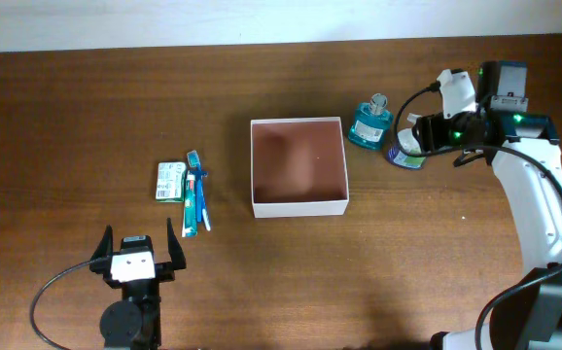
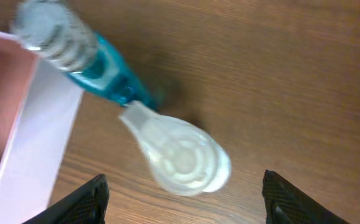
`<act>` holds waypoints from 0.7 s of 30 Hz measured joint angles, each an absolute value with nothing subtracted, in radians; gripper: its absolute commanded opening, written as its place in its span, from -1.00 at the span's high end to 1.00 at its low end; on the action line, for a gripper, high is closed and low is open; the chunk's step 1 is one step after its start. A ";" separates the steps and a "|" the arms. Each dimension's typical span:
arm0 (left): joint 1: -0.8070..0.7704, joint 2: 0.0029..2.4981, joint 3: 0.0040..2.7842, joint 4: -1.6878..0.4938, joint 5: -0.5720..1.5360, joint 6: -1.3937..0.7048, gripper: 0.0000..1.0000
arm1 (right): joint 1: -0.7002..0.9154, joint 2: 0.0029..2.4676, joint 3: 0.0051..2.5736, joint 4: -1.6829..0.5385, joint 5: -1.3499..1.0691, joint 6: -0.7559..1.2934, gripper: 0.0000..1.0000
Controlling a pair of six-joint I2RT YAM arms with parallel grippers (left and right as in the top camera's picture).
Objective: Pack container
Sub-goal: 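Move the right gripper over the white-pump hand soap bottle, then close the right gripper on the soap pump and lift it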
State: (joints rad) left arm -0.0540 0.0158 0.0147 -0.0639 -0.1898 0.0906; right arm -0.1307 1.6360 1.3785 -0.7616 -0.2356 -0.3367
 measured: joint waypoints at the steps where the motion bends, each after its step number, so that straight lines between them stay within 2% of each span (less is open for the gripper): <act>1: -0.054 0.016 0.015 -0.064 -0.190 0.090 -0.99 | -0.130 1.636 1.378 -0.764 -0.249 -0.353 -0.34; 14: -0.054 0.016 0.015 -0.064 -0.190 0.091 -0.99 | -0.130 1.714 1.378 -0.732 -0.260 -0.435 -0.31; 21: -0.054 0.016 0.015 -0.064 -0.190 0.091 -0.99 | -0.130 1.753 1.378 -0.689 -0.253 -0.455 -0.12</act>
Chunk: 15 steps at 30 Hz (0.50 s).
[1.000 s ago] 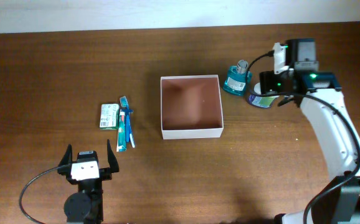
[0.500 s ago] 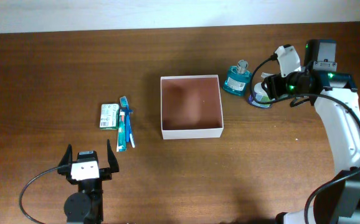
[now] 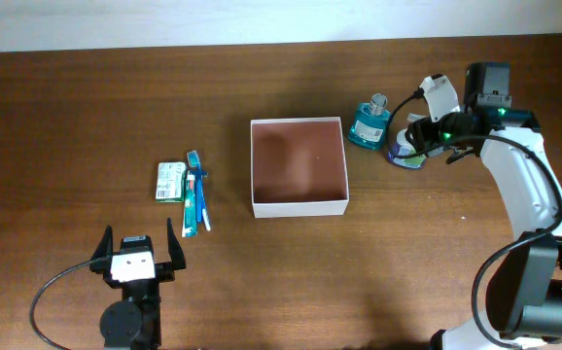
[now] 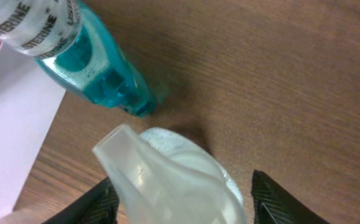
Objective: Pack container
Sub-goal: 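Close the right gripper on the soap pump and lift it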
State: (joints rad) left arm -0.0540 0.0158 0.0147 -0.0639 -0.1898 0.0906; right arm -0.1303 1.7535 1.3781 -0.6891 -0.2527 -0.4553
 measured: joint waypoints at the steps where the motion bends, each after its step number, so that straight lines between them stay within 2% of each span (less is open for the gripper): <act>1: -0.054 0.016 0.015 -0.064 -0.190 0.090 -0.99 | -0.130 1.753 1.378 -0.681 -0.252 -0.457 -0.08; 4: -0.054 0.016 0.015 -0.064 -0.190 0.090 -0.99 | -0.130 1.753 1.378 -0.668 -0.248 -0.459 0.00; 7: -0.054 0.016 0.015 -0.064 -0.190 0.091 -0.99 | -0.130 1.753 1.378 -0.664 -0.244 -0.462 0.18; 15: -0.054 0.016 0.015 -0.064 -0.190 0.091 -0.99 | -0.130 1.753 1.378 -0.642 -0.241 -0.466 0.24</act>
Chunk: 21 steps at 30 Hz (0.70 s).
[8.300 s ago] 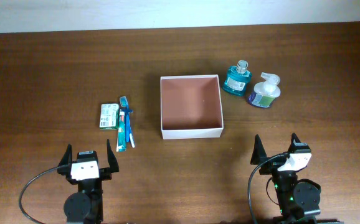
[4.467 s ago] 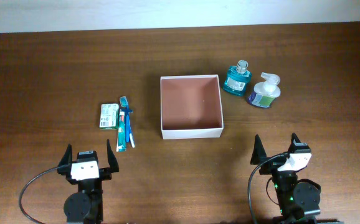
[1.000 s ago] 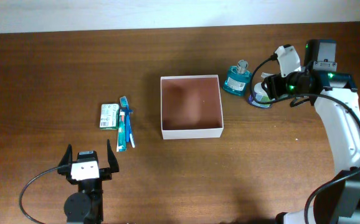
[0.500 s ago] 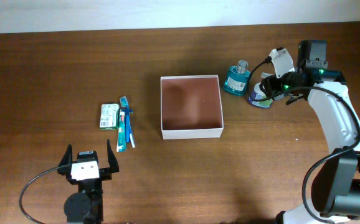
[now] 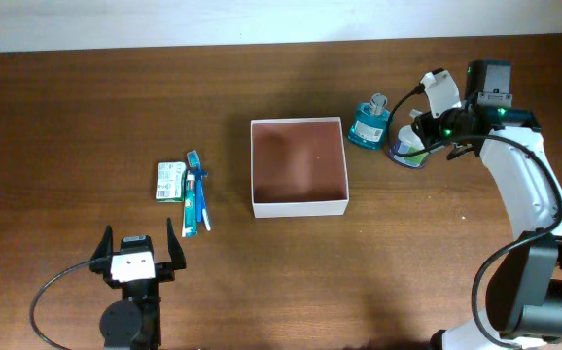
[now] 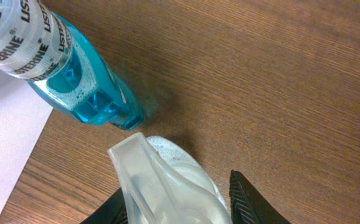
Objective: Pack container
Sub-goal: 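Close the right gripper on the soap pump and lift it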
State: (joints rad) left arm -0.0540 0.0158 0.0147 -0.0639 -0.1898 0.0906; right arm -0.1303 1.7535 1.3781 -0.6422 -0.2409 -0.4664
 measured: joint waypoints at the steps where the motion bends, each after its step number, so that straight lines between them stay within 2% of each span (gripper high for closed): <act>1: -0.054 0.016 0.015 -0.064 -0.190 0.091 -0.99 | -0.130 1.753 1.378 -0.640 -0.241 -0.466 0.24; 11: -0.054 0.016 0.015 -0.064 -0.190 0.091 -0.99 | -0.130 1.743 1.378 -0.635 -0.233 -0.435 0.46; 21: -0.054 0.016 0.015 -0.064 -0.190 0.091 -0.99 | -0.130 1.611 1.376 -0.685 -0.226 -0.406 0.52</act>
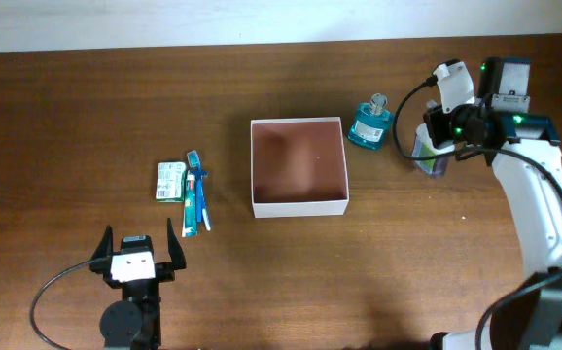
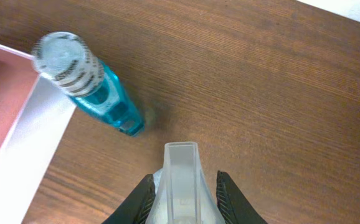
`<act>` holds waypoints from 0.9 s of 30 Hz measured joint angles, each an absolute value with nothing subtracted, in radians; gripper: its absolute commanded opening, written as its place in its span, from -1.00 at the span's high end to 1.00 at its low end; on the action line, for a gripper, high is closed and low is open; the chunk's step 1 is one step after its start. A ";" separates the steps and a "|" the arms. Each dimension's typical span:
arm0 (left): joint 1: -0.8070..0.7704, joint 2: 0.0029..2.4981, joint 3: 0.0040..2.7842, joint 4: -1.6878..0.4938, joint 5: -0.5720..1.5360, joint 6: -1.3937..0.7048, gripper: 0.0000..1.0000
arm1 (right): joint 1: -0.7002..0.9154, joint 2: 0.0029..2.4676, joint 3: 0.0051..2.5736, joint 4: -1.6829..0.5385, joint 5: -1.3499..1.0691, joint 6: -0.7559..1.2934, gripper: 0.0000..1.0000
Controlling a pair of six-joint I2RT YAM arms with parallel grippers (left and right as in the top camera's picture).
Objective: Pack container
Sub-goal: 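Close the right gripper on the soap pump and lift it, then carry the soap bottle left and lower it into the pink box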
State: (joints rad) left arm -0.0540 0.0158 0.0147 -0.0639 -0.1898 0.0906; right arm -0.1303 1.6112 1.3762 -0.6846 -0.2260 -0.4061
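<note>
My right gripper [image 2: 182,190] is shut on a white container with a clear flip cap [image 2: 181,174], held above the table to the right of the blue mouthwash bottle [image 2: 86,81]. In the overhead view the container [image 1: 429,156] hangs right of the bottle [image 1: 368,122] and of the white box with a pink inside [image 1: 298,206]. My left gripper [image 1: 137,255] rests open near the front edge, with nothing in it.
A green packet [image 1: 170,181] and a blue toothbrush pack [image 1: 196,192] lie left of the box. A corner of the box [image 2: 18,124] shows at the left of the right wrist view.
My right gripper has shut on the clear-capped container. It now holds it higher and further right, away from the mouthwash bottle. The left arm is unchanged.
At first my right gripper hung wide open over the container beside the mouthwash bottle. Later its fingers were low on either side of it, then closer together. Now the container is gripped and off the table.
</note>
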 measured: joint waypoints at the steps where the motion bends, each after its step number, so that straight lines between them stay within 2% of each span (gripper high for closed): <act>1: -0.054 0.016 0.015 -0.064 -0.190 0.091 -0.99 | -0.130 1.603 1.376 -0.695 -0.226 -0.391 0.53; 7: -0.054 0.016 0.015 -0.064 -0.190 0.091 -0.99 | -0.130 1.568 1.376 -0.768 -0.226 -0.320 0.57; 13: -0.054 0.016 0.015 -0.064 -0.190 0.091 -0.99 | -0.104 1.428 1.376 -0.836 -0.218 -0.238 0.60; 20: -0.054 0.016 0.015 -0.064 -0.190 0.091 -0.99 | 0.089 1.288 1.376 -0.844 -0.203 -0.128 0.61; 27: -0.054 0.016 0.015 -0.064 -0.190 0.090 -0.99 | 0.327 1.316 1.376 -0.742 -0.065 -0.036 0.67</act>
